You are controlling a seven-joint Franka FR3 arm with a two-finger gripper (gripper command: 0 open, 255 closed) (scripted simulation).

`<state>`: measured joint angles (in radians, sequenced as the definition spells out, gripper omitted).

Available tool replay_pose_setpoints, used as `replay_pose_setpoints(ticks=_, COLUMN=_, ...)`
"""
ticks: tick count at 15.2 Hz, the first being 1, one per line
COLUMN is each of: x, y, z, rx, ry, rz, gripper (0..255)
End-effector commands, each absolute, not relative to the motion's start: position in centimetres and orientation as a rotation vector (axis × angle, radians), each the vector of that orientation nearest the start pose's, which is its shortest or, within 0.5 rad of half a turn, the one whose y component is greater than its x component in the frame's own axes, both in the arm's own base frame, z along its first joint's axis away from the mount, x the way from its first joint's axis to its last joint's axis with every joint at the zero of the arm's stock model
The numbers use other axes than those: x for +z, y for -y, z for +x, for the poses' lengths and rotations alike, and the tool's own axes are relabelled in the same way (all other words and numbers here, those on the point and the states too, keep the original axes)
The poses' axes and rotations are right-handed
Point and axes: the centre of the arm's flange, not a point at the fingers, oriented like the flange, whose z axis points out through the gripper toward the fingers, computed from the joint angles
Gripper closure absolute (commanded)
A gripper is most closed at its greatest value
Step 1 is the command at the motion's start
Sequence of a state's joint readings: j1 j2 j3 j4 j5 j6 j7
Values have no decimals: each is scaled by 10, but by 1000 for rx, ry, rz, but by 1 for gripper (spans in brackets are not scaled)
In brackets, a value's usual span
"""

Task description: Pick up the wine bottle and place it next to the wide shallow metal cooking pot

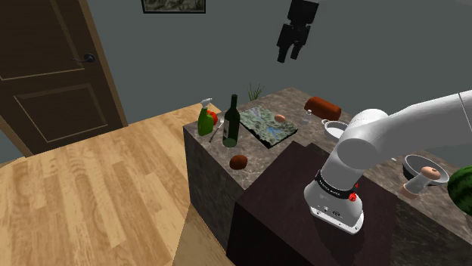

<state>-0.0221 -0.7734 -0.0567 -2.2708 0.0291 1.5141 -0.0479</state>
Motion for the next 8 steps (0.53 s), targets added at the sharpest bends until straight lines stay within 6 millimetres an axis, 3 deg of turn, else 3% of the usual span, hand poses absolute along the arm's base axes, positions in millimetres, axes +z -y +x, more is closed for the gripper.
replay_pose_setpoints(ticks=1, x=621, y=27, z=304, rx=-30, ry=-20, rz=-3074, gripper=0)
replay_pose_setpoints(ticks=8, x=556, y=41, z=366, rx=-41, ry=-26, rz=-3091, gripper=0)
